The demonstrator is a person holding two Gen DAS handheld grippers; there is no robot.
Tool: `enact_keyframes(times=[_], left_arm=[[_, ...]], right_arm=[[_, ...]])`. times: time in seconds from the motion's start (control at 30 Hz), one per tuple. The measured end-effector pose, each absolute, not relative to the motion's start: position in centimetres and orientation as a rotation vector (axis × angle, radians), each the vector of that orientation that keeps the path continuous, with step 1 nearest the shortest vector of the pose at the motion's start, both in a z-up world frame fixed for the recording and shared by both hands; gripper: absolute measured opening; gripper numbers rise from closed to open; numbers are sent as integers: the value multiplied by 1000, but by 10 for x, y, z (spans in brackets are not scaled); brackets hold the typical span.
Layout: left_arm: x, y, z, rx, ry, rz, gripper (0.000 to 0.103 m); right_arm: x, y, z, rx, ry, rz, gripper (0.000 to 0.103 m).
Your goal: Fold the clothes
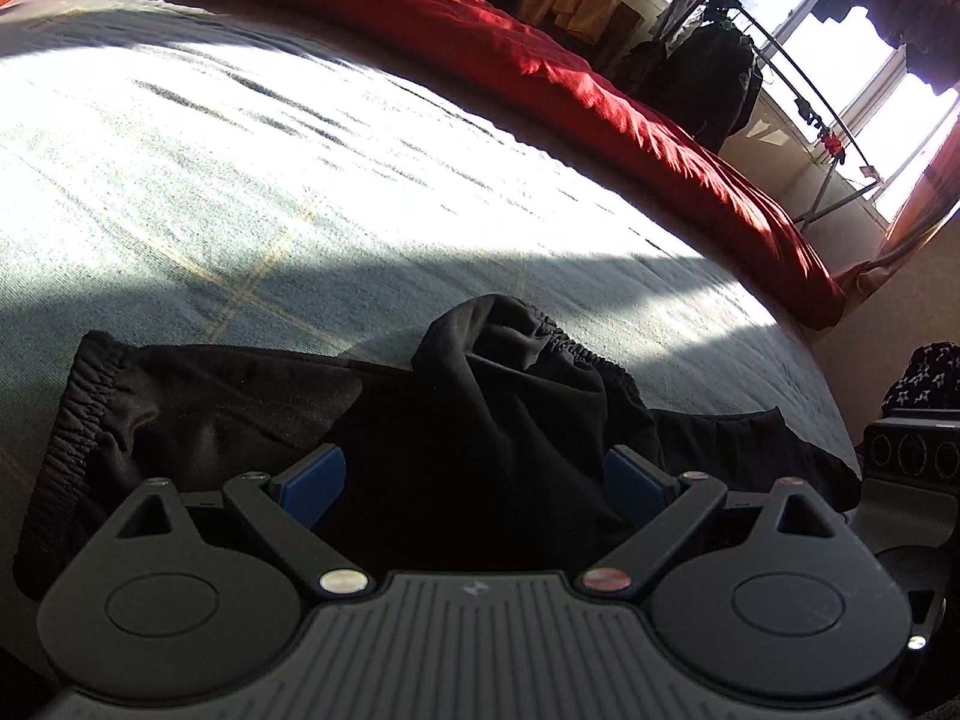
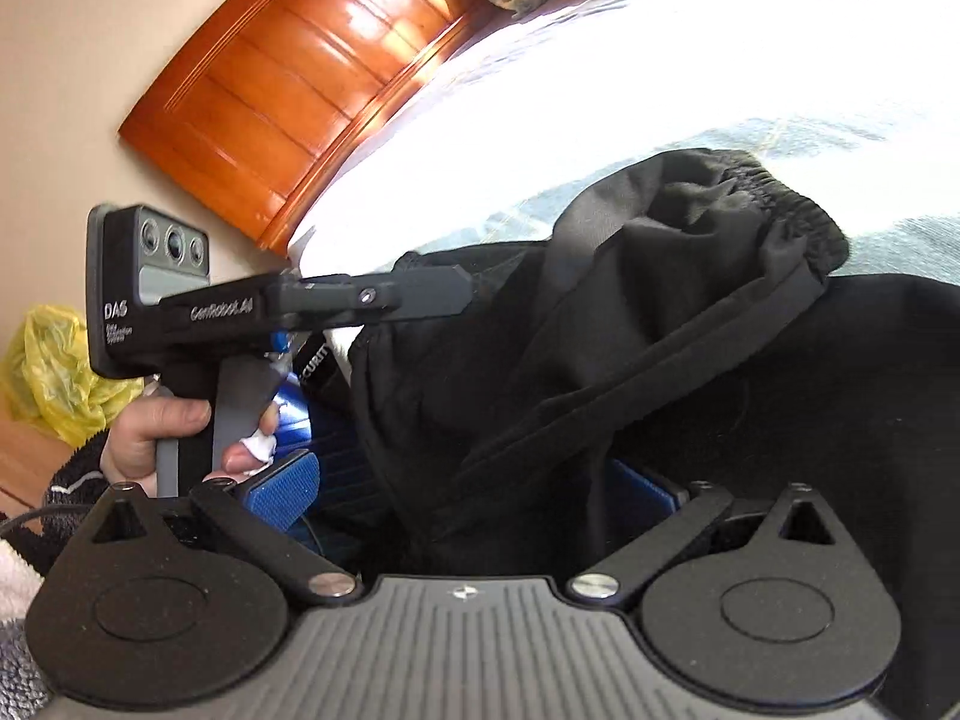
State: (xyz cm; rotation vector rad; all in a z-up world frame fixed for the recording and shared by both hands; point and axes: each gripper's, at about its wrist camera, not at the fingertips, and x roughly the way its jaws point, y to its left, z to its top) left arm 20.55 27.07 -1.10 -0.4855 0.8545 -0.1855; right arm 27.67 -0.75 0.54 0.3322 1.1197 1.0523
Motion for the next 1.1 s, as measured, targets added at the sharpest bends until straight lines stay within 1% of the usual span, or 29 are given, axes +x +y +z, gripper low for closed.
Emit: enact_keyframes(times=[0.17, 0.27, 0.47, 0.57, 0.67, 0.73, 1.1], left_arm=[[207, 276, -12, -523, 857, -219, 94], [205, 284, -11, -523, 863, -210, 94], [194, 307, -5, -492, 872, -134, 94], [189, 317, -7, -504, 869, -112, 94], [189, 320, -11, -522, 874, -112, 94], [191, 319, -15, -534, 878, -130, 94], [224, 288, -25, -521, 921, -290, 94]], right_arm=[[309, -12, -10, 422, 1106, 959, 103], [309, 9, -5, 419, 1091, 1018, 103], [274, 68, 16, 242, 1053, 1246, 103], [253, 95, 14, 157, 1082, 1366, 103], [233, 110, 7, 12, 1092, 1384, 103], [232, 105, 6, -24, 1093, 1359, 103], [275, 5, 18, 220, 1072, 1110, 103]])
